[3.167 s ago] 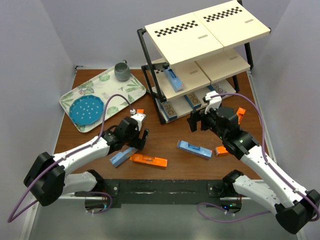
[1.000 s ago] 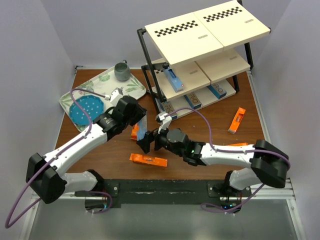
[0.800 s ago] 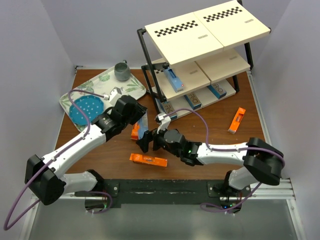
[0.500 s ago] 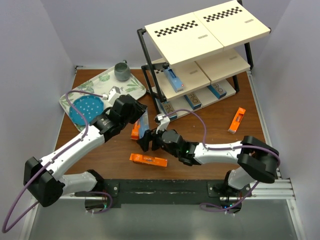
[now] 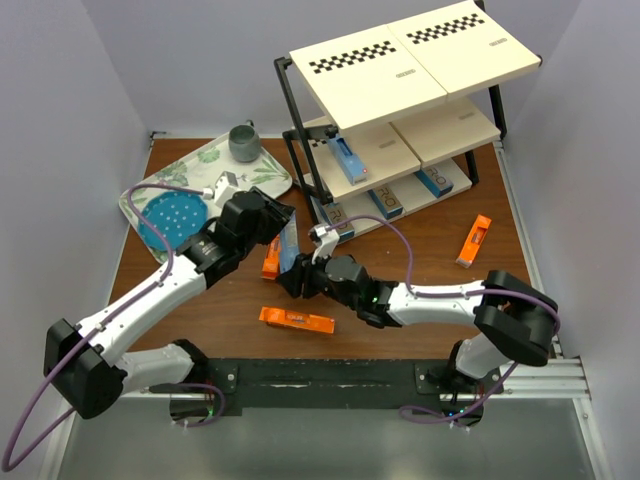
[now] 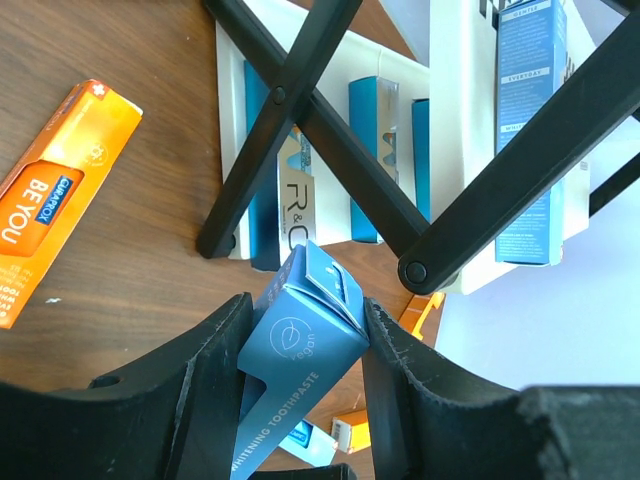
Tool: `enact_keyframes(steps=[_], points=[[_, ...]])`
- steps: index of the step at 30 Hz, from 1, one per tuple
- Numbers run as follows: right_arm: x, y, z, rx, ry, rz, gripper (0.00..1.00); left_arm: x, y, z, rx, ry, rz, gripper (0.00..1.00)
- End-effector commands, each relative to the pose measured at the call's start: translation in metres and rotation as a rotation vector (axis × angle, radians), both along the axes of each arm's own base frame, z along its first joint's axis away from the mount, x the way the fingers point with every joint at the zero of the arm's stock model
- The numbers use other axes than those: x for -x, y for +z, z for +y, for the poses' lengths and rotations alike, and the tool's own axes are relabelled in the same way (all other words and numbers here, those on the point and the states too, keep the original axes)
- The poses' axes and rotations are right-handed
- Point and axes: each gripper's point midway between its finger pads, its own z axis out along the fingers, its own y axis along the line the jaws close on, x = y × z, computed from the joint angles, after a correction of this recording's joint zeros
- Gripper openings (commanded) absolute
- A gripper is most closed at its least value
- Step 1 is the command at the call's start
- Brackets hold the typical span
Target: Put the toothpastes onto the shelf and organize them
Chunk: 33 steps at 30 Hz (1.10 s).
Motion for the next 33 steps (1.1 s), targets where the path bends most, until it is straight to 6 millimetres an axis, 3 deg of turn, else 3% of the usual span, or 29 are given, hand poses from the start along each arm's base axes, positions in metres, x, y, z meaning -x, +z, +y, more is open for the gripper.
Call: enact_keyframes(steps=[1, 4, 5, 8, 11, 16, 21, 27, 33], points=[[-0.004, 0.043, 0.006, -0.104, 0.020, -0.056, 0.18, -0.004, 0.024, -0.004, 0.049, -0.016, -0.088, 0.26], [-0.004, 0.046, 0.004, -0.102, 0.031, -0.063, 0.15, -0.004, 0.027, -0.003, 0.033, -0.029, -0.110, 0.40], [-0.005, 0.047, 0.003, -0.103, 0.035, -0.065, 0.13, -0.004, 0.028, -0.003, 0.015, -0.039, -0.121, 0.53], [-0.006, 0.051, 0.001, -0.109, 0.048, -0.064, 0.10, -0.005, 0.035, -0.002, -0.024, -0.066, -0.181, 0.71], [-0.009, 0.057, -0.002, -0.130, 0.074, -0.052, 0.08, -0.005, 0.046, 0.005, -0.082, -0.085, -0.266, 0.84], [-0.018, 0.070, -0.009, -0.178, 0.100, -0.029, 0.06, 0.003, 0.077, 0.021, -0.193, -0.135, -0.482, 0.94], [-0.010, 0.090, -0.004, -0.248, 0.217, -0.011, 0.06, 0.025, 0.092, 0.032, -0.289, -0.261, -0.686, 1.00], [-0.006, 0.113, 0.000, -0.339, 0.296, 0.010, 0.06, 0.042, 0.081, 0.028, -0.238, -0.477, -0.806, 1.00], [0.004, 0.131, 0.004, -0.375, 0.372, 0.018, 0.06, 0.050, 0.073, 0.027, -0.130, -0.515, -0.832, 1.00]])
